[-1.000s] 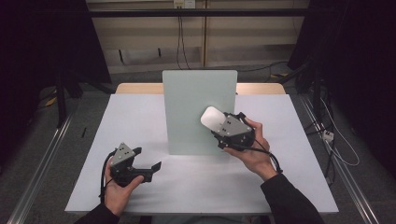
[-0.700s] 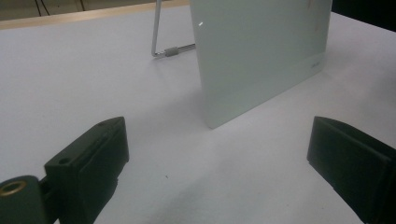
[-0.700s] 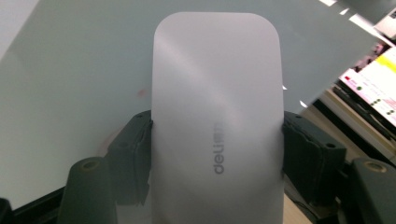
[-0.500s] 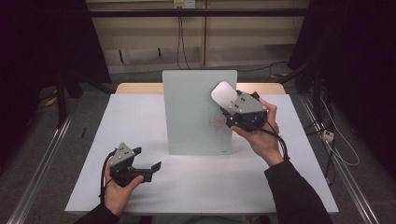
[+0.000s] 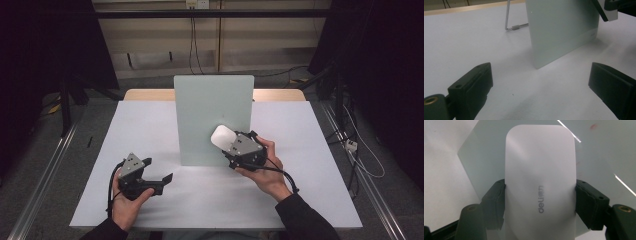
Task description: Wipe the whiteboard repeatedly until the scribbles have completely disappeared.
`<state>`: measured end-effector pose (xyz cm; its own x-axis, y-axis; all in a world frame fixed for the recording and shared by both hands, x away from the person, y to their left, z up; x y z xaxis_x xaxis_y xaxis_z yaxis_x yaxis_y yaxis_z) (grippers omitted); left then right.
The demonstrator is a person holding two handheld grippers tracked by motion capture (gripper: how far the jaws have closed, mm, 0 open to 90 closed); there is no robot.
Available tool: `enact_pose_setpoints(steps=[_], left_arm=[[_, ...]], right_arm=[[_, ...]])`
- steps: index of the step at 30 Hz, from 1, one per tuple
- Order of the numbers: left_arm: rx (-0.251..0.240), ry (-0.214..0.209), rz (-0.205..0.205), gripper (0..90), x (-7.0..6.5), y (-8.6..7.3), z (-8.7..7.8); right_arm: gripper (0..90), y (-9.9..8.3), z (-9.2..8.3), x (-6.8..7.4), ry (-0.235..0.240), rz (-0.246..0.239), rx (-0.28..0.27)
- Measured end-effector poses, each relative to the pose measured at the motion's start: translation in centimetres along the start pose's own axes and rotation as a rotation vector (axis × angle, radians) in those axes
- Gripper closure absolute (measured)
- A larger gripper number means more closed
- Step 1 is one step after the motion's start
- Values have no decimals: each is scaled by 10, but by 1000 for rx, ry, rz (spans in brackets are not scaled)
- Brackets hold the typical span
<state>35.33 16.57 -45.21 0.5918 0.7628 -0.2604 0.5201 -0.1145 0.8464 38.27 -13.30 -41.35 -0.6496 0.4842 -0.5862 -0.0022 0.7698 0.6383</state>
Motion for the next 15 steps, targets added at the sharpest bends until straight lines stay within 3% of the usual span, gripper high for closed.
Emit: enact_pose_setpoints(steps=[3, 5, 13, 15], left_arm=[[0, 0, 1, 53, 0, 0, 0], [1, -2, 2, 53, 0, 0, 0], [2, 0, 3, 53, 0, 0, -1], [1, -1, 0, 53, 0, 0, -1]], right_arm=[[313, 1, 0, 0, 12, -11, 9], [314, 4, -1, -5, -7, -16, 10], [313, 32, -12, -51, -128, 28, -34], [313, 34, -13, -55, -136, 35, -41]])
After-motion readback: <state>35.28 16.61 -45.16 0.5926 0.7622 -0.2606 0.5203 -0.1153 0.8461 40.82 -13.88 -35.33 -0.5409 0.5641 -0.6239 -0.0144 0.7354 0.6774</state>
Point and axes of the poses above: each handheld gripper's, and its own axes: z roughly forward along the jaws, y roughly out of its top, x roughly to its left, the point moved 4 cm from there along z, roughly forward along the jaws, and after that the axes turned 10 degrees about -z, right-handed, at the moved point
